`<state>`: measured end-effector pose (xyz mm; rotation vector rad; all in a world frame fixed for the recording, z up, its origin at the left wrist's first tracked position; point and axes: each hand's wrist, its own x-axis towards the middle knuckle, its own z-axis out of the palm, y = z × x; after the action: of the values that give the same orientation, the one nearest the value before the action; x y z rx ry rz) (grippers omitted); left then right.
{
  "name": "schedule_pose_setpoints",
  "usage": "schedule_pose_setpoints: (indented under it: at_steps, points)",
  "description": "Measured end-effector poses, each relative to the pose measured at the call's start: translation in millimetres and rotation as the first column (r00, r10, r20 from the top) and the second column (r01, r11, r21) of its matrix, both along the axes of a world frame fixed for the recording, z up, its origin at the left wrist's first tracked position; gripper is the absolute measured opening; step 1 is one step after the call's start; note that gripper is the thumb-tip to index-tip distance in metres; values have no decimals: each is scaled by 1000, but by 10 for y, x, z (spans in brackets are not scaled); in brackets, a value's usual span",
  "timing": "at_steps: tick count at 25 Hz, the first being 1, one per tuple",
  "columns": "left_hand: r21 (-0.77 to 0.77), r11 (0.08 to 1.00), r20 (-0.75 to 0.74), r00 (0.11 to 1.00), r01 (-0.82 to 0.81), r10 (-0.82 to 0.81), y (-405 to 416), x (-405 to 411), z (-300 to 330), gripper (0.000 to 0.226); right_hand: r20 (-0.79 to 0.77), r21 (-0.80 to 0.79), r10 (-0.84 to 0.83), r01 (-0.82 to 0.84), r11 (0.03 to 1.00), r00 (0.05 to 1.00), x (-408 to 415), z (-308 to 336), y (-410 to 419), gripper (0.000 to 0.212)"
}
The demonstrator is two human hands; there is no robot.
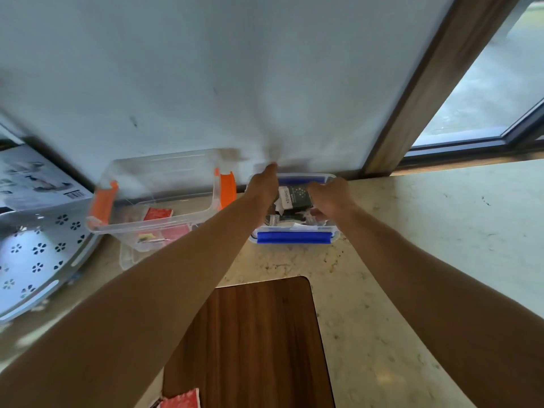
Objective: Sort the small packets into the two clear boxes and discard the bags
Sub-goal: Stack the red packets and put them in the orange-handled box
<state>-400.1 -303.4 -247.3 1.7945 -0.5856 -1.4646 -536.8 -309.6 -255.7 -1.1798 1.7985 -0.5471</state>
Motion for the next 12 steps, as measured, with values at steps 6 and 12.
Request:
schedule_pose_setpoints:
  at_steps: [6, 12]
  points:
    - [-57, 992, 90, 991, 109, -104, 639, 64, 554, 38, -98, -112, 123, -134, 985, 988, -34, 384, 622, 12]
    - [-66, 997, 83, 996, 50, -44, 1971, 343, 792, 43, 222, -25, 192, -192, 981, 956, 165, 404, 1882, 13]
